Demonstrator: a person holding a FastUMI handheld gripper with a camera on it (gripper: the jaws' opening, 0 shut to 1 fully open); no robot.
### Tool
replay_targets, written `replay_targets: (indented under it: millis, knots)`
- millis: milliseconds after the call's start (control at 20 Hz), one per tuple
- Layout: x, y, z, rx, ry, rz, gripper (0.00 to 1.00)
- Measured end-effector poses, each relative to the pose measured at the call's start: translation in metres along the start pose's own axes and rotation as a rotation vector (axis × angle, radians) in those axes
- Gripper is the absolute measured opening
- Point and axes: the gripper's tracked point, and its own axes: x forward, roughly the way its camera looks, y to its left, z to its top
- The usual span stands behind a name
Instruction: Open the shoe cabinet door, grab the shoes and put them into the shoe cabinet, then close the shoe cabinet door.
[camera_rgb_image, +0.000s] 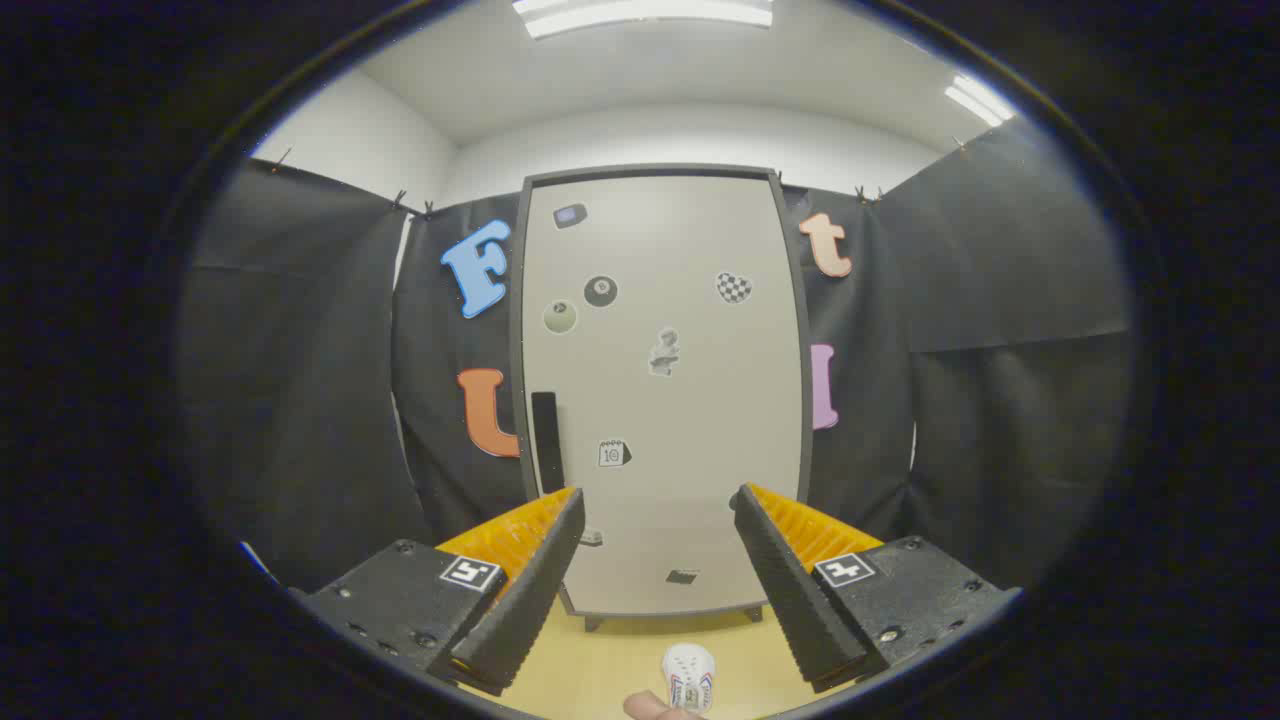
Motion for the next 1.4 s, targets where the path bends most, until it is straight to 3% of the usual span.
replay_targets:
  millis: [850,1400]
  knots:
    - [0.035,-0.018,-0.002,-0.012,-0.004,0.001,0.99]
    - [0.113,0.073,-0.002,-0.016,-0.006,0.164,0.99]
